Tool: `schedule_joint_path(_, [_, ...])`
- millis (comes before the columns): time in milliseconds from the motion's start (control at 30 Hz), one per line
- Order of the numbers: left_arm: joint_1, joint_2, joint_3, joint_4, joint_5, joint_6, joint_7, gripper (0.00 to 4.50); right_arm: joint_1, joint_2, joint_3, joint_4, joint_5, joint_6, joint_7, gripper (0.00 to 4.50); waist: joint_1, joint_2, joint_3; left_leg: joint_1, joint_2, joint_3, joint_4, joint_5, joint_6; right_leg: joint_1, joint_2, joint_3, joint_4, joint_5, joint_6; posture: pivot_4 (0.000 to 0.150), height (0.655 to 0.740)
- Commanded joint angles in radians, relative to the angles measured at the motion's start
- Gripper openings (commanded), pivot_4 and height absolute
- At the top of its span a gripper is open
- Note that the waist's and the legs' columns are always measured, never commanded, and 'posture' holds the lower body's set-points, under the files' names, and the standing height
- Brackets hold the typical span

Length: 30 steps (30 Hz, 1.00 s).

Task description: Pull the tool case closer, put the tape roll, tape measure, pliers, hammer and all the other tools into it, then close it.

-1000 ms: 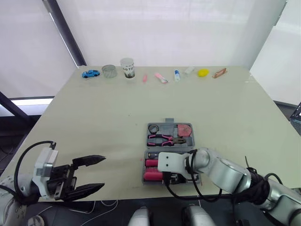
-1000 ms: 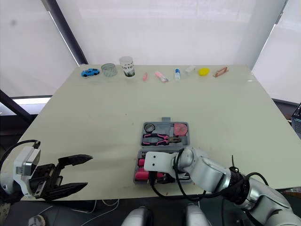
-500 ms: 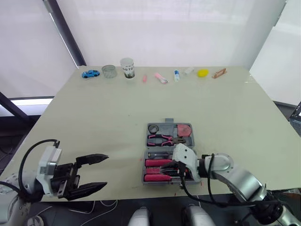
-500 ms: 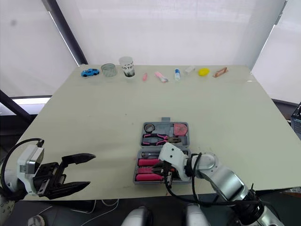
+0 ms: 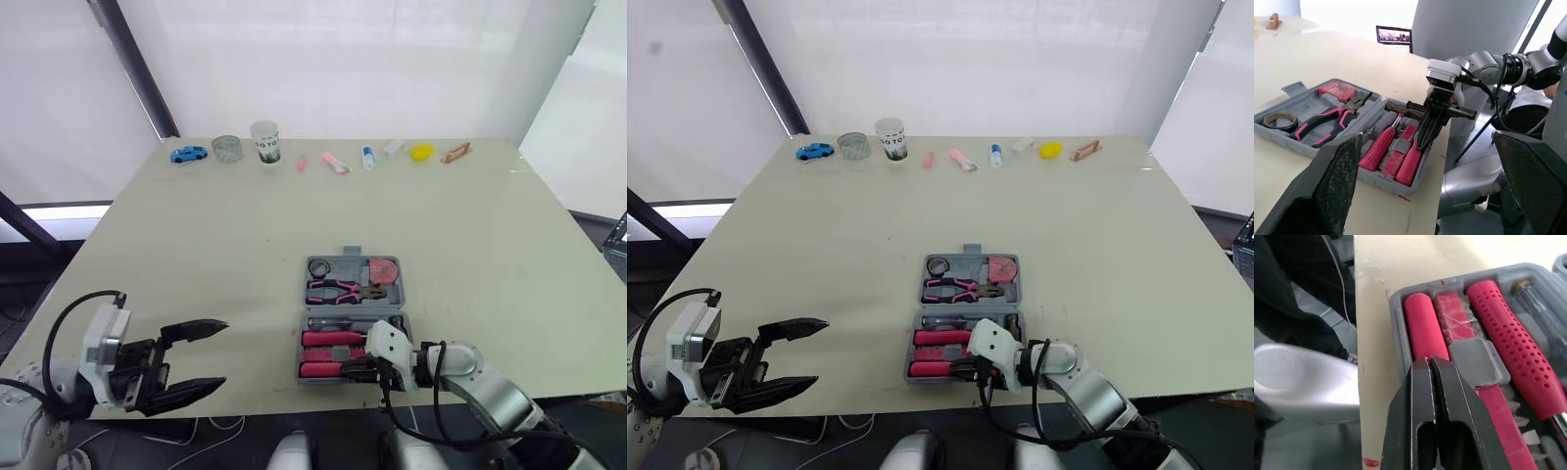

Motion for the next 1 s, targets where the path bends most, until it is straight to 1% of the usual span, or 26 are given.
schedule_joint_path(33, [0.005, -0.008, 0.019, -0.009, -0.001, -0.019, -0.055, 4.5, 0.022, -0.019, 0.063, 0.155, -0.081, 0.034, 0.02, 0.05, -0.001, -0.002, -0.002, 0.001, 0.0, 0.0, 0.0, 0.0, 0.0, 0.001, 0.001, 0.0, 0.0, 0.0, 0.0, 0.15, 0.74])
schedule_joint_path(100, [0.006, -0.014, 0.02, -0.012, 0.0, -0.017, -0.051, 4.5, 0.019, -0.01, 0.055, 0.173, -0.073, 0.01, 0.026, 0.05, -0.001, -0.003, -0.009, 0.002, 0.001, 0.0, 0.0, 0.0, 0.0, 0.001, 0.002, 0.0, 0.0, 0.0, 0.0, 0.15, 0.74])
schedule_joint_path(233, [0.007, -0.049, 0.016, -0.023, 0.013, -0.009, 0.021, 4.5, 0.041, -0.019, -0.036, 0.057, 0.038, 0.025, 0.064, 0.05, 0.002, -0.004, -0.015, 0.004, 0.003, 0.0, -0.001, 0.0, 0.0, 0.002, 0.002, 0.0, 0.0, -0.001, -0.002, 0.15, 0.74])
schedule_joint_path(300, [-0.002, -0.076, 0.016, -0.024, 0.019, -0.007, 0.063, 4.5, 0.06, 0.007, -0.1, 0.016, 0.095, -0.021, 0.057, 0.05, 0.01, -0.004, -0.015, 0.003, 0.003, -0.001, -0.001, 0.0, 0.0, 0.002, 0.002, 0.0, 0.0, -0.001, -0.002, 0.15, 0.74])
schedule_joint_path(367, [-0.01, -0.11, 0.019, -0.03, 0.027, -0.001, 0.123, 4.5, 0.077, 0.033, -0.184, -0.031, 0.208, -0.021, 0.078, 0.05, 0.015, -0.004, -0.015, 0.001, 0.003, 0.0, 0.0, 0.0, 0.0, 0.002, 0.001, 0.0, -0.001, -0.001, -0.002, 0.15, 0.74])
schedule_joint_path(467, [-0.042, -0.195, 0.027, -0.029, 0.081, -0.053, 0.263, 4.5, 0.099, 0.036, -0.331, -0.103, 0.293, 0.041, -0.005, 0.05, 0.022, -0.002, -0.013, 0.0, 0.003, -0.001, 0.0, 0.0, 0.0, 0.001, 0.001, 0.0, 0.0, 0.0, -0.002, 0.15, 0.74])
schedule_joint_path(567, [-0.043, -0.246, 0.018, -0.047, 0.13, -0.048, 0.386, 4.5, 0.145, 0.014, -0.44, -0.121, 0.32, 0.041, -0.046, 0.05, 0.026, -0.003, -0.014, 0.0, 0.001, 0.0, 0.0, 0.0, 0.0, 0.001, 0.001, 0.001, 0.0, 0.001, 0.0, 0.15, 0.74])
schedule_joint_path(633, [-0.034, -0.266, 0.013, -0.051, 0.152, -0.044, 0.437, 4.5, 0.186, -0.011, -0.491, -0.122, 0.313, 0.017, -0.052, 0.05, 0.029, -0.003, -0.014, 0.0, 0.001, 0.0, 0.0, 0.0, 0.0, 0.001, 0.001, 0.0, -0.001, 0.001, 0.001, 0.15, 0.74])
schedule_joint_path(667, [-0.029, -0.276, 0.014, -0.05, 0.153, -0.042, 0.454, 4.5, 0.207, -0.024, -0.518, -0.12, 0.31, 0.002, -0.053, 0.56, 0.03, -0.003, -0.013, 0.0, 0.001, -0.001, -0.001, 0.0, 0.0, 0.002, 0.001, 0.0, -0.001, 0.001, 0.001, 0.15, 0.74])
schedule_joint_path(700, [-0.022, -0.284, 0.018, -0.046, 0.154, -0.039, 0.471, 4.5, 0.231, -0.038, -0.549, -0.117, 0.317, -0.004, -0.051, 0.84, 0.029, -0.003, -0.013, -0.001, 0.0, -0.001, -0.001, 0.0, 0.0, 0.001, 0.001, 0.0, -0.001, 0.001, 0.001, 0.15, 0.74])
schedule_joint_path(733, [-0.015, -0.287, 0.023, -0.039, 0.155, -0.036, 0.483, 4.5, 0.254, -0.054, -0.577, -0.117, 0.322, -0.011, -0.047, 1.3, 0.029, -0.002, -0.013, -0.001, -0.001, 0.0, -0.001, 0.0, 0.0, 0.001, 0.001, 0.001, -0.001, 0.001, 0.001, 0.15, 0.74])
schedule_joint_path(767, [-0.007, -0.29, 0.028, -0.034, 0.156, -0.033, 0.493, 4.5, 0.276, -0.071, -0.604, -0.114, 0.325, -0.019, -0.041, 1.88, 0.029, -0.002, -0.013, -0.001, -0.001, 0.0, -0.001, 0.0, 0.0, 0.001, 0.001, 0.001, -0.001, 0.001, 0.001, 0.15, 0.74])
schedule_joint_path(800, [-0.002, -0.29, 0.034, -0.028, 0.157, -0.033, 0.5, 4.5, 0.293, -0.084, -0.624, -0.111, 0.327, -0.023, -0.036, 1.88, 0.028, -0.002, -0.013, -0.001, -0.001, 0.0, -0.001, 0.0, 0.0, 0.001, 0.001, 0.001, -0.001, 0.001, 0.001, 0.15, 0.74])
schedule_joint_path(833, [0.015, -0.287, 0.046, -0.015, 0.16, -0.035, 0.502, 4.5, 0.328, -0.109, -0.671, -0.097, 0.33, -0.034, -0.028, 2.67, 0.025, -0.001, -0.013, -0.001, -0.001, 0.0, -0.001, 0.0, 0.0, 0.001, 0.001, 0.001, -0.001, 0.001, 0.0, 0.15, 0.74])
schedule_joint_path(867, [0.031, -0.284, 0.062, 0.002, 0.161, -0.043, 0.503, 4.5, 0.363, -0.134, -0.72, -0.076, 0.328, -0.048, -0.024, 2.81, 0.026, -0.001, -0.013, 0.001, -0.001, 0.0, 0.0, 0.0, 0.0, 0.002, 0.002, 0.001, 0.0, 0.0, -0.001, 0.15, 0.74])
schedule_joint_path(900, [0.046, -0.282, 0.075, 0.014, 0.161, -0.045, 0.505, 4.5, 0.391, -0.154, -0.759, -0.057, 0.331, -0.059, -0.019, 3.33, 0.026, -0.001, -0.013, 0.001, -0.001, 0.0, 0.0, 0.0, 0.0, 0.002, 0.002, 0.001, 0.0, -0.001, -0.002, 0.15, 0.74])
schedule_joint_path(967, [0.064, -0.273, 0.089, 0.032, 0.163, -0.048, 0.497, 4.5, 0.422, -0.177, -0.792, -0.034, 0.329, -0.078, -0.009, 4.3, 0.025, -0.001, -0.013, 0.0, -0.002, 0.001, -0.001, 0.0, 0.0, 0.002, 0.002, 0.001, -0.001, -0.001, -0.002, 0.15, 0.74])
schedule_joint_path(1000, [0.071, -0.27, 0.095, 0.037, 0.164, -0.051, 0.497, 4.5, 0.432, -0.185, -0.802, -0.025, 0.329, -0.085, -0.002, 4.46, 0.025, -0.002, -0.013, 0.0, -0.002, 0.002, -0.001, 0.0, 0.0, 0.002, 0.002, 0.002, -0.001, -0.001, -0.002, 0.15, 0.74])
